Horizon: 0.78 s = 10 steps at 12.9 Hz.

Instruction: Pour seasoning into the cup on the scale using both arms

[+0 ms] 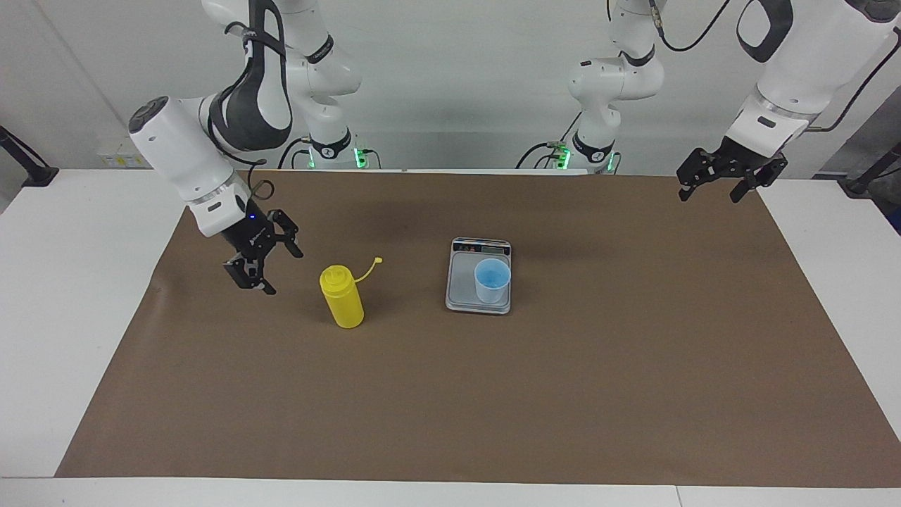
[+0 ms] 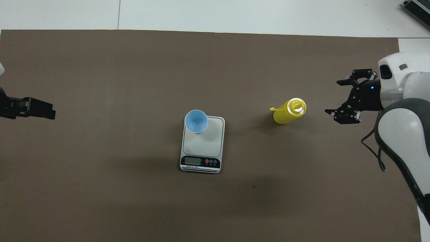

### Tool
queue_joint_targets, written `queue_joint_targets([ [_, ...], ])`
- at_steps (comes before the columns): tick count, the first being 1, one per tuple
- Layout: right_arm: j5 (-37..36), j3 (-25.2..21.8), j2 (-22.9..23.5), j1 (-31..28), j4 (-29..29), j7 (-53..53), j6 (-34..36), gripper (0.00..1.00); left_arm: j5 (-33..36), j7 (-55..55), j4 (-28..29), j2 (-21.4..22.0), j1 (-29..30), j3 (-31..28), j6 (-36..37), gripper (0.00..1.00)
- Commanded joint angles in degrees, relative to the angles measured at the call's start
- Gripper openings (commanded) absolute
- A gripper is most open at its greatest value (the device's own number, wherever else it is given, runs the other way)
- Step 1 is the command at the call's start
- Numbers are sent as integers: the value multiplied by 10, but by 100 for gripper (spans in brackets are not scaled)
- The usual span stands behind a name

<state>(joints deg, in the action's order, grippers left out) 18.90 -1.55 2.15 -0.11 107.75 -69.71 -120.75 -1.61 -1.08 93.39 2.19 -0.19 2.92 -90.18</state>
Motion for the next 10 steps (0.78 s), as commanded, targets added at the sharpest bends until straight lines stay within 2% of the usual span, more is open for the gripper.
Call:
queue_joint_targets([
  [1,-46,4,8,-1,-56,123,37,100,5,-8,16,16,9,4,-2,100],
  [6,-147,4,9,46,-128,409,98,100,5,-8,16,16,9,4,-2,100],
  [8,-148,4,13,48,-158,561,139,100,5,-8,16,16,9,4,-2,100],
  [10,-147,4,12,46,-163,685,161,100,5,-9,16,16,9,4,-2,100],
])
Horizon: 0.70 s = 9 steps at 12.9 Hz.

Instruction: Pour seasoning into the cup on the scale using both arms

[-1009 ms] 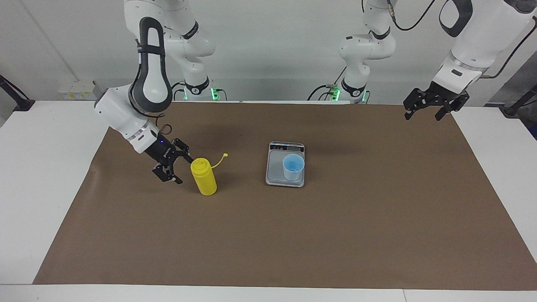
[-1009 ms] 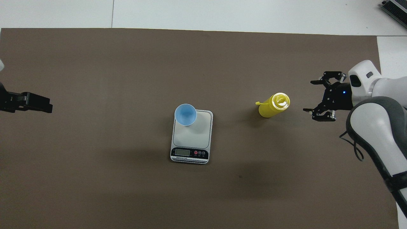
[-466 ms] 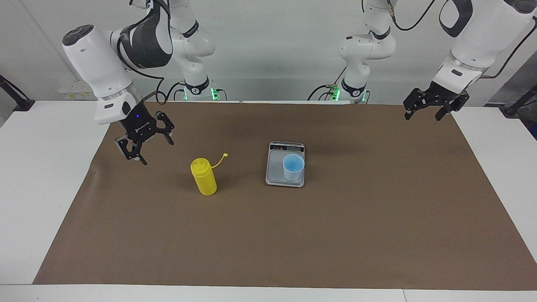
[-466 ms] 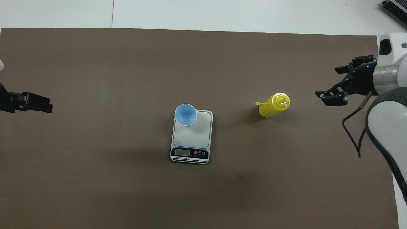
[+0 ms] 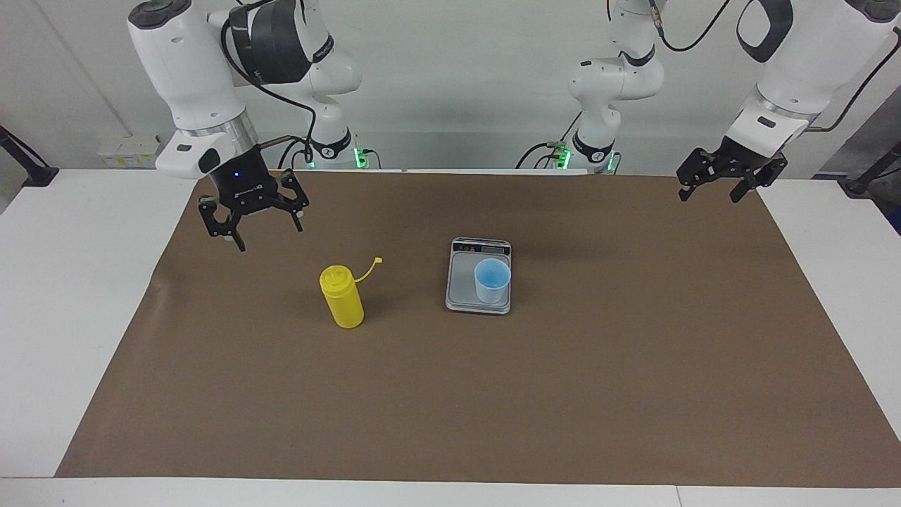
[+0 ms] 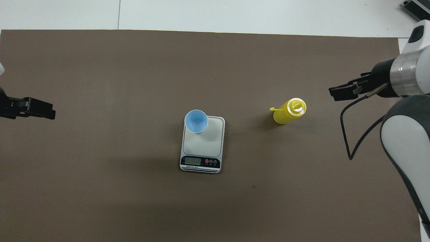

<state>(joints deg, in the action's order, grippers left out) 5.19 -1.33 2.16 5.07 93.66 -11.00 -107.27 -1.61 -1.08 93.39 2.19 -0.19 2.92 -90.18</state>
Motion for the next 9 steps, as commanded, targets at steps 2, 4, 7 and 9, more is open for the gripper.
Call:
queue_joint_targets([
  [2,-12,-2,6,-13,-23,142,68,100,5,-8,16,16,9,4,-2,100],
  [4,-33,-7,-3,-16,-17,145,110,100,5,-9,16,16,9,4,-2,100],
  [7,-40,-7,-20,-32,4,169,144,100,5,-9,17,16,9,4,-2,100],
  [9,-41,-7,-36,-51,34,173,146,100,5,-9,16,16,9,4,-2,100],
])
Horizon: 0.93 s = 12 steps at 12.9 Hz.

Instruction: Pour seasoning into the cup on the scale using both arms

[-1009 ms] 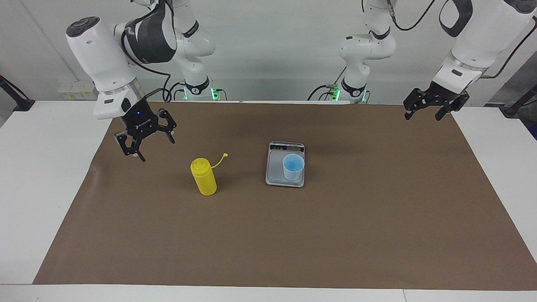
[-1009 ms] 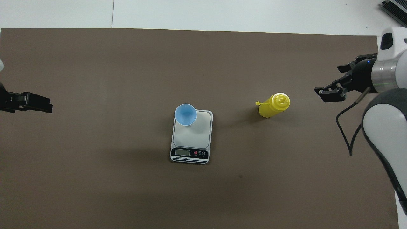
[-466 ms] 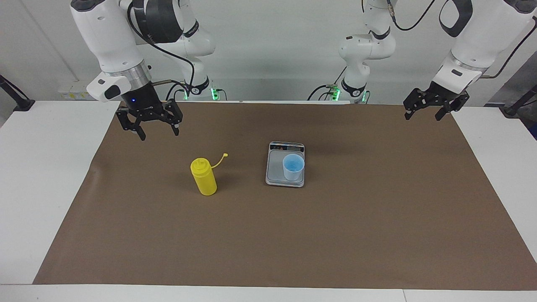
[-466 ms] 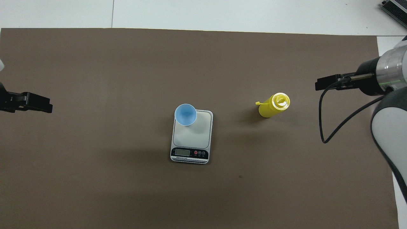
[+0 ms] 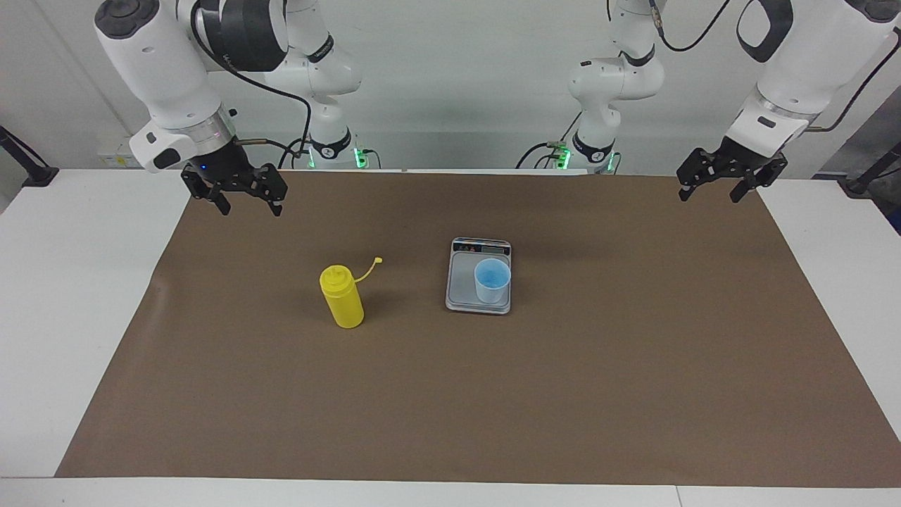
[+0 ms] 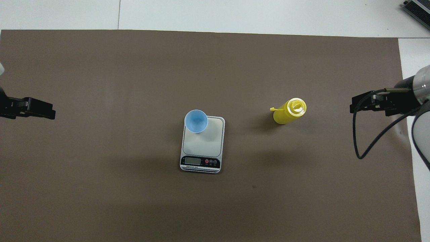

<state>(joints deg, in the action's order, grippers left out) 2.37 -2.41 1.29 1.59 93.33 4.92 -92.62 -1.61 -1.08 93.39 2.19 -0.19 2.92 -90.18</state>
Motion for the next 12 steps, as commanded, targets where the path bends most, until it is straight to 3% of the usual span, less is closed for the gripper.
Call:
queue_joint_targets([
  [1,-20,5,-37,-26,54,16,-4,100,5,-8,16,16,9,4,-2,100],
  [6,-21,8,-30,-31,38,12,-26,100,5,-8,16,16,9,4,-2,100],
  [12,-22,11,-15,-26,4,9,-6,100,5,-9,16,16,9,4,-2,100],
])
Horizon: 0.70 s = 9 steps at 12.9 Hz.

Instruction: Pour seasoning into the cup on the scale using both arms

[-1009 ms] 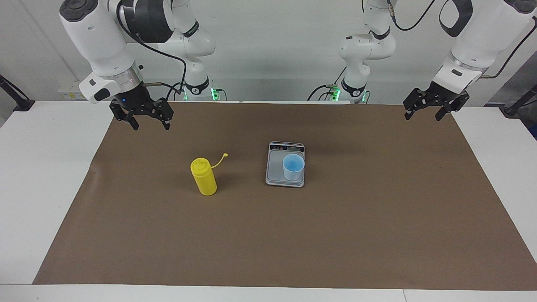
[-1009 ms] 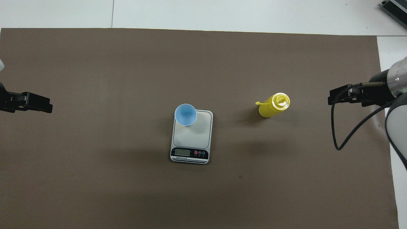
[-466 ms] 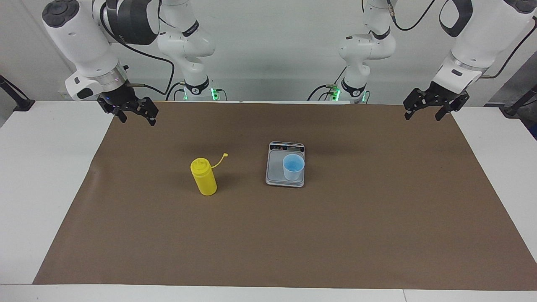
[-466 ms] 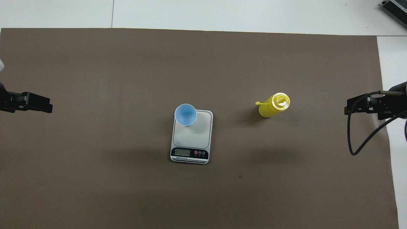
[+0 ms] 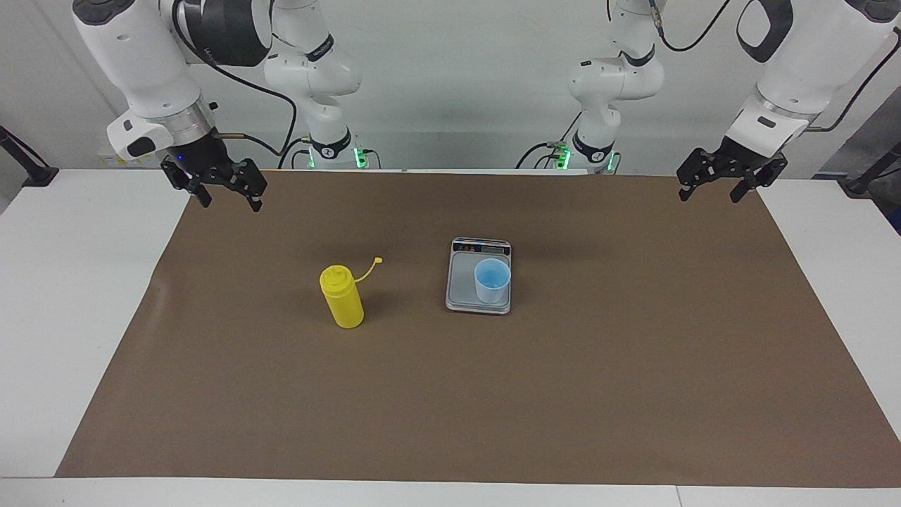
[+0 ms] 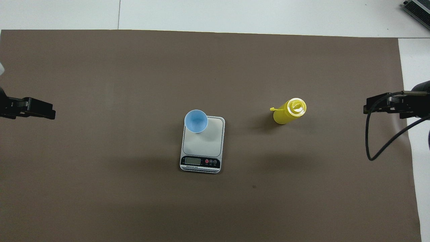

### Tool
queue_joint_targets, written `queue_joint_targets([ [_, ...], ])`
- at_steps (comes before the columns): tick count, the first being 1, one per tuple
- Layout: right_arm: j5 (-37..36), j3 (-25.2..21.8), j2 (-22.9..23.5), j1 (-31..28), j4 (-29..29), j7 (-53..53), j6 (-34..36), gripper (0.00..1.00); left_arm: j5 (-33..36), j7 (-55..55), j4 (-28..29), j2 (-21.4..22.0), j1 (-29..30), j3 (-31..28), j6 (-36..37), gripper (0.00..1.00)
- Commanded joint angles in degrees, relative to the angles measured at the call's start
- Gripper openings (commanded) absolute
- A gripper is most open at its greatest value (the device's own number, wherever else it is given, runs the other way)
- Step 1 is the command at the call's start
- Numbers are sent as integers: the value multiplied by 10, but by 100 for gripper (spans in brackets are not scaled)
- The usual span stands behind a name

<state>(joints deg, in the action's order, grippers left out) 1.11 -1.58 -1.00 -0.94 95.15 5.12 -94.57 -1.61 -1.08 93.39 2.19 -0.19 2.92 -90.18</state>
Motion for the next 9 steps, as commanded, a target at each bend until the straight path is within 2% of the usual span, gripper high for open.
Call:
queue_joint_targets([
  [1,-8,3,7,1,-10,8,18,100,5,-9,16,16,9,4,-2,100],
  [9,-7,4,-2,2,6,7,24,100,5,-8,16,16,9,4,-2,100],
])
